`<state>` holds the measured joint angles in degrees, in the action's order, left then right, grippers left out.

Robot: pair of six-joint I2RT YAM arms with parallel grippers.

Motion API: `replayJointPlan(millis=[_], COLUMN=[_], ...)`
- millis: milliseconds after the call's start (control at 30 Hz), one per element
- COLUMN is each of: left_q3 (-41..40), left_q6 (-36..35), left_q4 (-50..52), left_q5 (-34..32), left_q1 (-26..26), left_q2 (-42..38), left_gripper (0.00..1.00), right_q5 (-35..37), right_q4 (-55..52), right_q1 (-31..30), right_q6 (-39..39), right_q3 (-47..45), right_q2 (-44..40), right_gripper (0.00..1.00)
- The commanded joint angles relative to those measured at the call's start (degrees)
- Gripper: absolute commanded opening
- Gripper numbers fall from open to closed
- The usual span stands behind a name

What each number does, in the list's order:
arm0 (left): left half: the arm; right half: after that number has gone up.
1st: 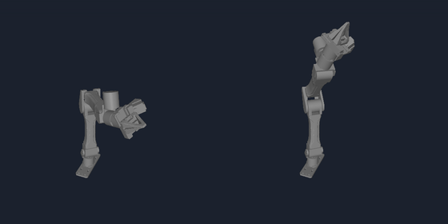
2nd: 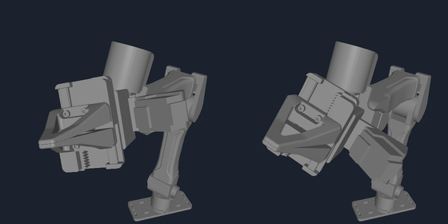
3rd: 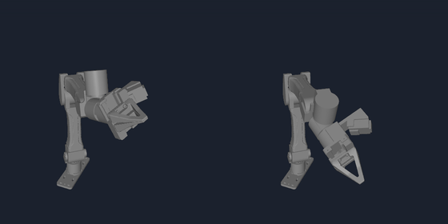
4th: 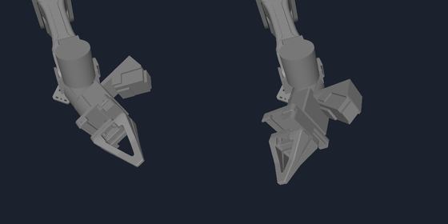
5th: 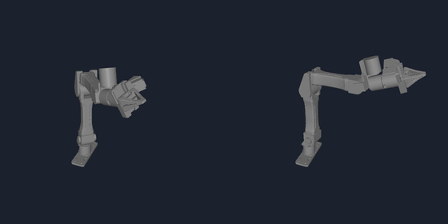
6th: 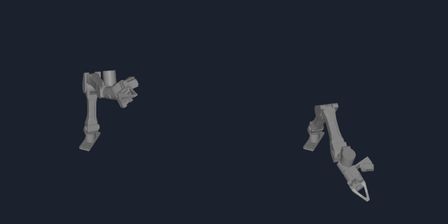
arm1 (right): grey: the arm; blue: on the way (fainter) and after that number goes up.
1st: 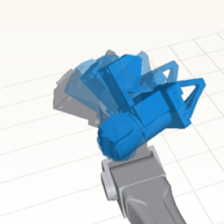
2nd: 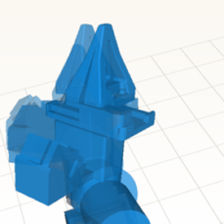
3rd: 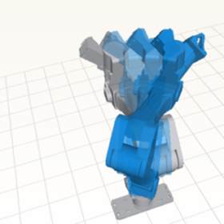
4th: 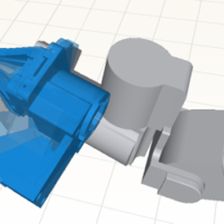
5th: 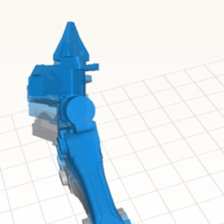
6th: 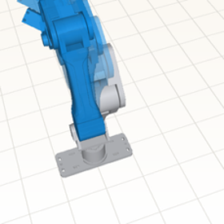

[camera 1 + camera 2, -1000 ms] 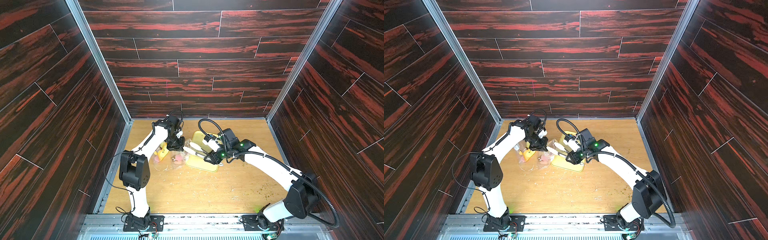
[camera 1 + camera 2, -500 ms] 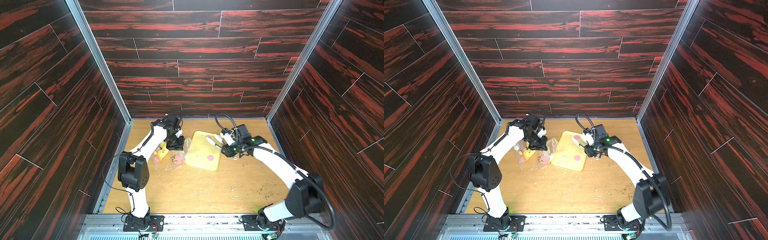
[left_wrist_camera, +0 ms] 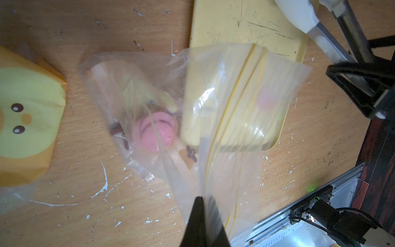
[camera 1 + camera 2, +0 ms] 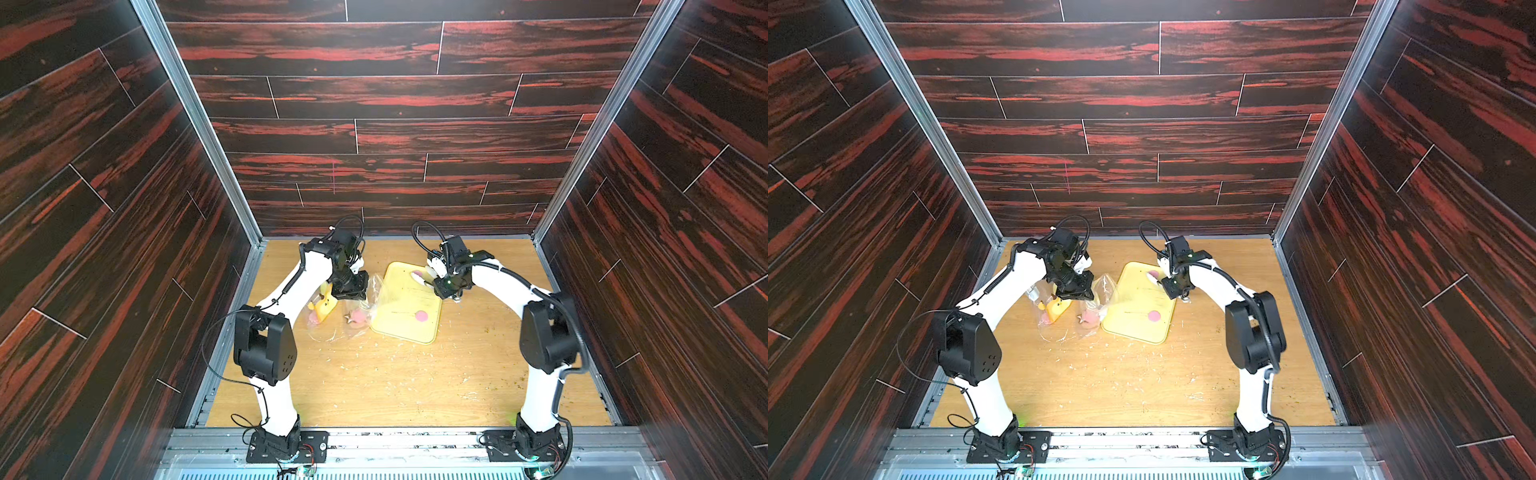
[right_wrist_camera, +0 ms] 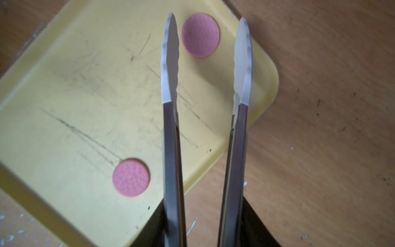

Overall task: Put the cookies into a resealable bag to prevent moisture
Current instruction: Pick up the cookie from the tray.

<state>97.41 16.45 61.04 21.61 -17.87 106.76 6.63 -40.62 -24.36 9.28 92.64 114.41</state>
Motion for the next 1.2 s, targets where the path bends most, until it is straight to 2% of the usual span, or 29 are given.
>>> replayJointPlan(millis=[0, 133, 300, 667, 933, 1167], left_q3=[0.1, 0.0, 0.2, 0.6, 1.4, 1.8], left_q6=[-0.6, -0.7, -0.7, -0.8, -0.9, -1.1], left_q4=[0.9, 0.9, 0.9, 0.9, 1.1, 1.1], left_q5=[0.0, -0.3, -0.2, -0.3, -0.6, -0.6], left_q1=[0.5, 0.5, 0.5, 0.5, 0.5, 0.5], left_q2=[-2.6, -2.4, -1.8, -1.2, -0.1, 0.7], left_gripper=[0.0, 0.0, 0.0, 0.0, 0.0, 0.0], right_q5=[-1.4, -1.3, 1.9, 3.7, 1.2, -6.1], right_q4=[-2.1, -2.3, -4.6, -5.8, -3.4, -0.8], right_q1=[-0.1, -0.1, -0.8, -1.8, -1.8, -2.2], right_q6=[1.6, 1.8, 2.4, 2.6, 1.5, 0.2], right_q3=[2.7, 3.0, 5.3, 6.6, 1.1, -7.5], right_q2=[3.3, 4.0, 6.7, 7.0, -3.0, -15.1], right_gripper=[0.47, 0.47, 0.45, 0.4, 0.39, 0.38])
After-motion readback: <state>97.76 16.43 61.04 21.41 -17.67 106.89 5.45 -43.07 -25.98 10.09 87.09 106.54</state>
